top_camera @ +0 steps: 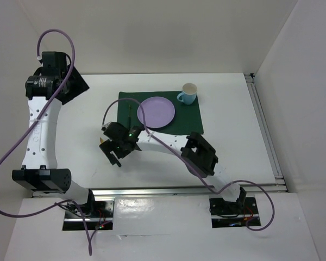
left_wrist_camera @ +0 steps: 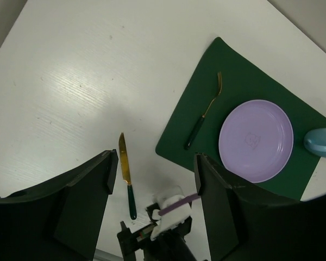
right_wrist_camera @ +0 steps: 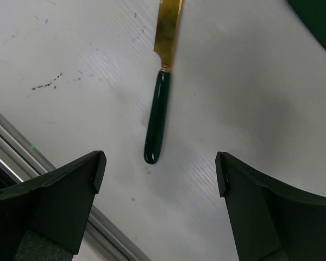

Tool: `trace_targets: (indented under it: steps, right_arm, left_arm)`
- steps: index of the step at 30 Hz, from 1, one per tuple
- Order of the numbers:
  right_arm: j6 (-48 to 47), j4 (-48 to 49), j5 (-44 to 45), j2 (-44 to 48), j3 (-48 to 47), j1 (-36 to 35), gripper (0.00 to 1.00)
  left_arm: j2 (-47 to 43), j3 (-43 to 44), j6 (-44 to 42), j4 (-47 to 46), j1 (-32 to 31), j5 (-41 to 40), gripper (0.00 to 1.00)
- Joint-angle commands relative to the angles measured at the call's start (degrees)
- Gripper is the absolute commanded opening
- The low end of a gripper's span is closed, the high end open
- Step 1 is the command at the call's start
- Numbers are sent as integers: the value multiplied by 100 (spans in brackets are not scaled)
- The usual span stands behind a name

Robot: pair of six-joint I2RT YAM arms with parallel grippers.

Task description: Set the dinner table for one person

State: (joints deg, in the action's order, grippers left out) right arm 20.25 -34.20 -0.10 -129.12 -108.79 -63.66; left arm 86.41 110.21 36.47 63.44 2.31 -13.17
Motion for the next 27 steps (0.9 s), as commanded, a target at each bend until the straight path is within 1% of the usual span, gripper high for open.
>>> trace_targets:
  steps: [1, 5, 9, 10, 12, 15, 16, 17, 20, 21, 23, 24, 26, 27]
  right_arm:
    - [-197, 88, 79, -227, -485, -102, 93]
    - [-144, 36, 194, -578, -616, -103, 88]
    - [-144, -16, 387, -781, -617, -155, 76]
    - [-144, -17, 466, -860, -678, -156, 68]
    - [-83, -165, 755, -939, -757, -261, 60]
    - [-83, -377, 1064, -1071, -941, -323, 43]
    - [-83, -438, 1117, -1071, -942, -323, 35]
    - [-30, -526, 1169, -1071, -1029, -323, 20]
    - [-30, -580, 1232, -870, -1091, -323, 3]
    - [-30, -684, 1310, -678, -1144, -323, 0]
    - [22, -738, 1486, -388, -1197, -323, 0]
    - [23, -790, 1486, 14, -1023, -323, 0]
    - [110, -738, 1679, 534, -637, -200, 0]
    - [241, -738, 1680, 1085, -147, -43, 0]
  left_arm:
    - [-221, 79, 62, -42, 59, 86, 75]
    - [-274, 79, 9, -42, 112, 86, 75]
    - [-326, 26, 9, -42, 112, 86, 75]
    - [-327, -26, 9, -42, 112, 86, 75]
    - [-327, -78, 9, -42, 112, 86, 75]
    - [-327, -140, 9, -95, 112, 139, 75]
    - [-327, -141, 9, -95, 112, 139, 75]
    - [-327, -141, 9, -95, 112, 139, 75]
    - [-379, -141, 9, -95, 112, 192, 75]
    - [-379, -141, 9, -95, 112, 192, 75]
    - [-379, -141, 9, -95, 112, 245, 75]
    - [-379, -88, 9, -95, 112, 245, 75]
    - [-379, -27, 9, -95, 112, 297, 75]
    - [-379, -26, 9, -95, 112, 297, 75]
